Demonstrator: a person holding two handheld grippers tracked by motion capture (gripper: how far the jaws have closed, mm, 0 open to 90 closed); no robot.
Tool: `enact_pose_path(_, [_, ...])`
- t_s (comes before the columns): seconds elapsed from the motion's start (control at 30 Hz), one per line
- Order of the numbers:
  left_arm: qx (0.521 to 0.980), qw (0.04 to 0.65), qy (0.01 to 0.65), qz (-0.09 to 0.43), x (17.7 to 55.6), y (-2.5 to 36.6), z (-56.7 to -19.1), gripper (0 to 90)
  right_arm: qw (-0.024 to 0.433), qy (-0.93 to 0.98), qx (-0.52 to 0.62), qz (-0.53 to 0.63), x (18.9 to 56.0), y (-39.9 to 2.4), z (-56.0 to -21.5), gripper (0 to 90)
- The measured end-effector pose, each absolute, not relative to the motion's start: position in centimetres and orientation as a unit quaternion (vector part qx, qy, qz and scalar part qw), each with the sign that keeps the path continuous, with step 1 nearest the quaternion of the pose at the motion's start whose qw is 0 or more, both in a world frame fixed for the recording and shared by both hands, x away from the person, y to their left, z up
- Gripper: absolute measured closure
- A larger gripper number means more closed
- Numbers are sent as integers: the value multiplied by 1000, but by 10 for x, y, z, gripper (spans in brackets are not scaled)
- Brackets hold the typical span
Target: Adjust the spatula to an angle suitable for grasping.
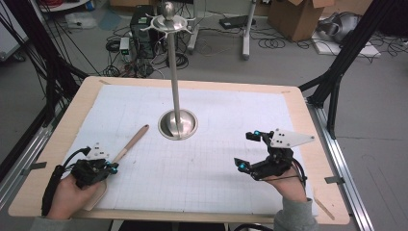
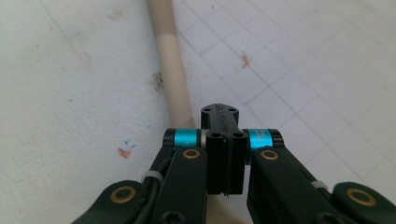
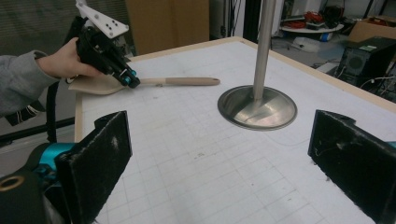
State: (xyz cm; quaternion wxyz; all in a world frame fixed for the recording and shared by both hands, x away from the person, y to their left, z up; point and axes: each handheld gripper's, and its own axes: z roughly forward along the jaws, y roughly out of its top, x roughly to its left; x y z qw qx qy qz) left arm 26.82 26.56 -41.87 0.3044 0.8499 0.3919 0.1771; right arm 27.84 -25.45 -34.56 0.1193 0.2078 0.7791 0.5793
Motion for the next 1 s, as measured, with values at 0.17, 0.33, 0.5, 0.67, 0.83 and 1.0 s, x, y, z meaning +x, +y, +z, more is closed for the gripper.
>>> enact_pose_path(0.17, [842, 323, 393, 181, 266, 268, -409, 893, 121, 778, 208, 580, 278, -255, -345, 53])
enact_pose_path(0.33, [824, 366, 392, 184, 264, 271, -396, 784, 122, 777, 209, 581, 278, -256, -345, 53])
enact_pose_path(0.5, [811, 394, 393, 183, 267, 274, -388, 702, 122, 777, 209, 581, 277, -256, -345, 53])
enact_pose_path(0.67, [792, 432, 388, 188, 266, 279, -373, 516, 123, 777, 211, 581, 276, -258, -344, 53])
enact_pose_path(0.83, [781, 443, 399, 188, 269, 282, -361, 275, 125, 778, 209, 579, 276, -257, -344, 53])
enact_pose_path(1.0, [777, 433, 406, 211, 266, 279, -358, 77, 125, 780, 208, 576, 277, -255, -345, 53])
